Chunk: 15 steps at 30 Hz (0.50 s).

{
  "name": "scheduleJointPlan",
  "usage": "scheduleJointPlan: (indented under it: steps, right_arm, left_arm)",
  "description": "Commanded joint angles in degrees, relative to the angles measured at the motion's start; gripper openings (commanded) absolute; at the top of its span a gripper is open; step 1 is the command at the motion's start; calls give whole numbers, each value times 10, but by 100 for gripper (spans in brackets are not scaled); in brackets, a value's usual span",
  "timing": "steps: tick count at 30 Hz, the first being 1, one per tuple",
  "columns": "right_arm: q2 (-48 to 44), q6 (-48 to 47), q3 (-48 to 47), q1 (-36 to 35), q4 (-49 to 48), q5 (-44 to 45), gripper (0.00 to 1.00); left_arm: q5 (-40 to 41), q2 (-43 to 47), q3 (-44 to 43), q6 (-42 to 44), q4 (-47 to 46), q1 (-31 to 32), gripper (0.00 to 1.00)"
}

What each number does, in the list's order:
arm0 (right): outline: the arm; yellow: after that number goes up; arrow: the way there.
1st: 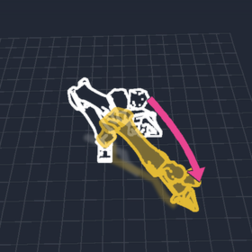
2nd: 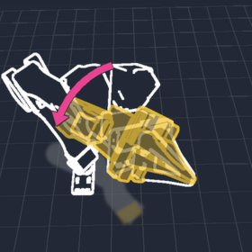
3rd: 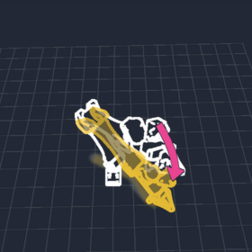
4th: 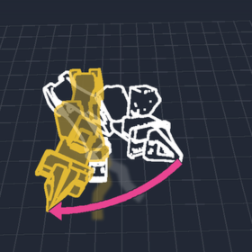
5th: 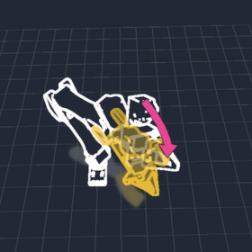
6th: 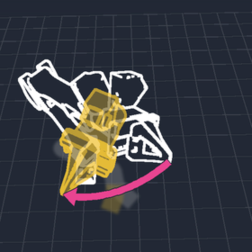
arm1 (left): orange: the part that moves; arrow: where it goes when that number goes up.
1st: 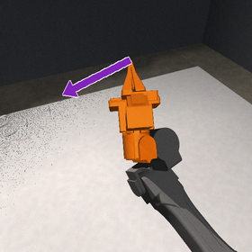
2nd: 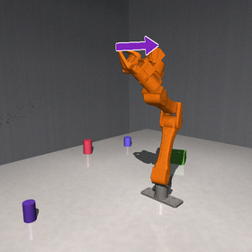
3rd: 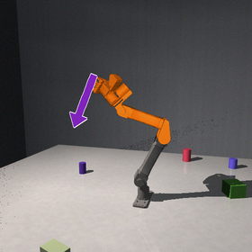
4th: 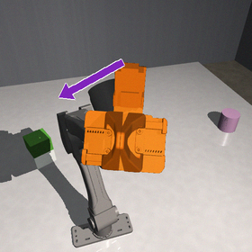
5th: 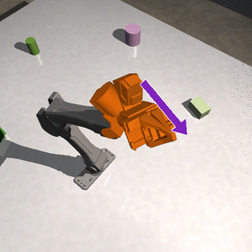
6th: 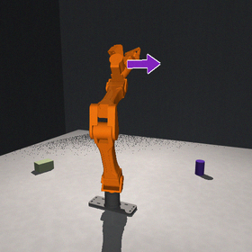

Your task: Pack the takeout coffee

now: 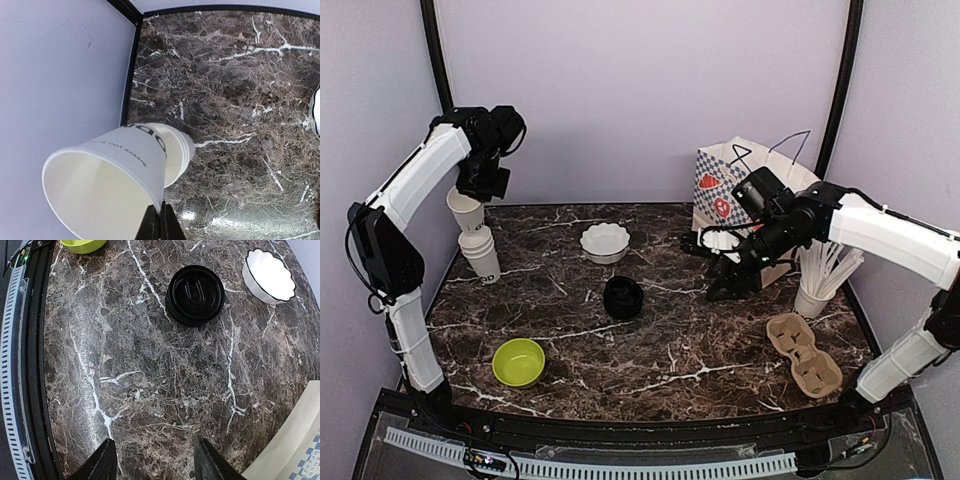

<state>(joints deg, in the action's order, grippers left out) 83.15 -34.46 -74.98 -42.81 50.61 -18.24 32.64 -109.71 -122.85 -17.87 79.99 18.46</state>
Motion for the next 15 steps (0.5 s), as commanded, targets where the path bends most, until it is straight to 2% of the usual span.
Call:
scheduleJointPlan:
  steps: [1, 5, 7, 9, 11, 15]
  right_arm:
    - [0, 4, -32, -5, 2, -10, 55]
    - [-1, 10, -52, -2, 7, 0, 57]
    - [-1, 18, -60, 8, 7, -3, 58]
    - [-2, 33, -66, 26, 7, -20, 59]
    - [-6, 55, -59, 45, -11, -22, 60]
    - [-26, 76, -30, 67, -59, 16, 62]
  left_arm:
    - [51, 65, -42, -17, 23, 16, 0]
    - [10, 92, -44, 16, -18, 66, 0]
    - [-49, 107, -23, 54, -55, 104, 0]
    - [-117, 121, 7, 100, -88, 168, 0]
    - [-164, 136, 43, 112, -105, 212, 0]
    - [-262, 156, 99, 112, -122, 258, 0]
